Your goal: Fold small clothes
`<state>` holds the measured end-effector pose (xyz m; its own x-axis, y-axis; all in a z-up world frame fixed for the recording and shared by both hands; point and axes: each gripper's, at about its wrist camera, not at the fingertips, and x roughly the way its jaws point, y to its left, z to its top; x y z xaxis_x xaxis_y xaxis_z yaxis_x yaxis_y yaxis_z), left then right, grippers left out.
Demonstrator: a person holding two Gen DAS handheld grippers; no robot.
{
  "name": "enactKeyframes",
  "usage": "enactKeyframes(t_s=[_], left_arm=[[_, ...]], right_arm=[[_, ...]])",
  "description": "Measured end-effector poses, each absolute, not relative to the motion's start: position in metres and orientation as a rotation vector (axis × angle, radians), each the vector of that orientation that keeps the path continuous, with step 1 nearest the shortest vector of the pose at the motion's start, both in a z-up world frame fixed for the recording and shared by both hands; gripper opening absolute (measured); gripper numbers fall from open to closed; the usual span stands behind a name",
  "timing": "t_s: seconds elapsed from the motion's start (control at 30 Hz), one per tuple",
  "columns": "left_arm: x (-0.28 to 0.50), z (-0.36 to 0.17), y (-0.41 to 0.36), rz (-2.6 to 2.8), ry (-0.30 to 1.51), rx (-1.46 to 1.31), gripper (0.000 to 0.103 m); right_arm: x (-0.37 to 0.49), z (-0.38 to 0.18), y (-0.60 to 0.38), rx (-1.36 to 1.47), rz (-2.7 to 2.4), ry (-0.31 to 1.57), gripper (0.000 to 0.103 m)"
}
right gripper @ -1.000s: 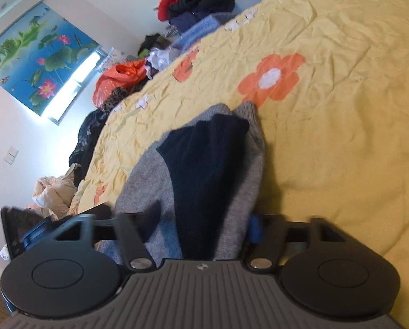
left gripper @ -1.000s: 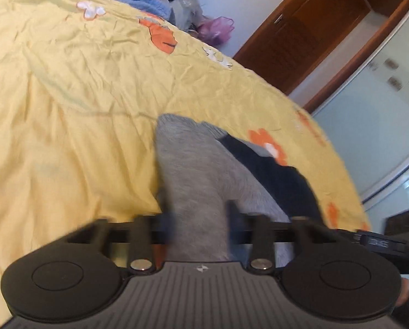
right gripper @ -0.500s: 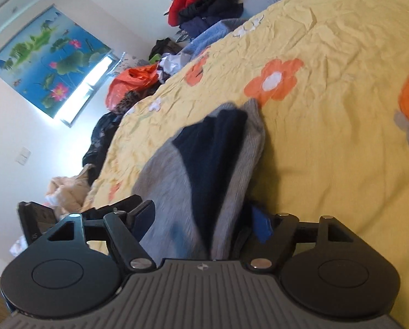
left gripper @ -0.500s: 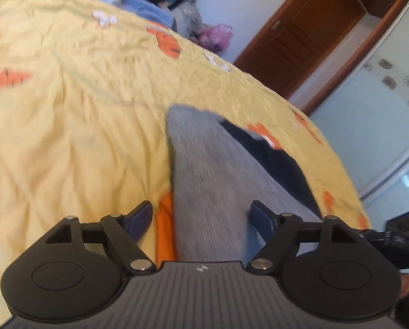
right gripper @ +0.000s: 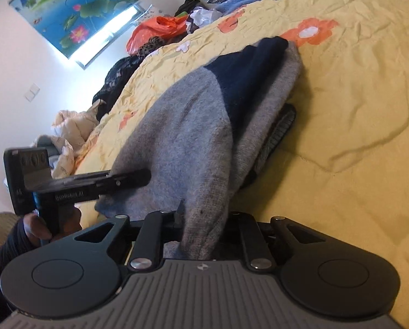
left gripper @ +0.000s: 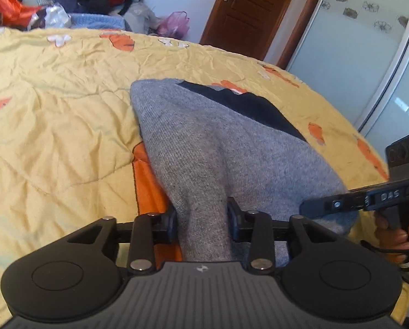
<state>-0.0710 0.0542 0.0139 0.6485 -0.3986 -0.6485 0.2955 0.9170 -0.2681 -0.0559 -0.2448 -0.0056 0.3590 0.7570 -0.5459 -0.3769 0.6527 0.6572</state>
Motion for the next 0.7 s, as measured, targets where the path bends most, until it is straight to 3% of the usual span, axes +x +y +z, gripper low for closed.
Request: enactKeyframes(t_s=[0.1,0.23,0.37,0.47,0.7], left_arm=[[-0.103,0.031,0.040,-0.322,0.665,-0.013,0.041],[-0.150,0.040,0.009,-0.326,0.471,0.172,0.045],[-0.141,0.019,-0.022,-0.362,0.573,0.195,0.045],[-0.134,0.006,-0.018,-0.347,0.598,0.183,0.047],[-0.141,0.013,-0.007,-0.336,0.612,0.193,0.047]], right_arm=[[-0.071,0.009,-0.251,0.451,0.690,0.899,0.041],[-0.107,0.044,-0.258,0.324,0.551,0.667,0.041],[-0.106,0.047,-0.223,0.245,0.626,0.669,0.042],[-0.101,0.029,-0.192,0.123,0.597,0.735,0.048],[-0.118,0.025,-0.191,0.068,0.599,0.690,0.050]])
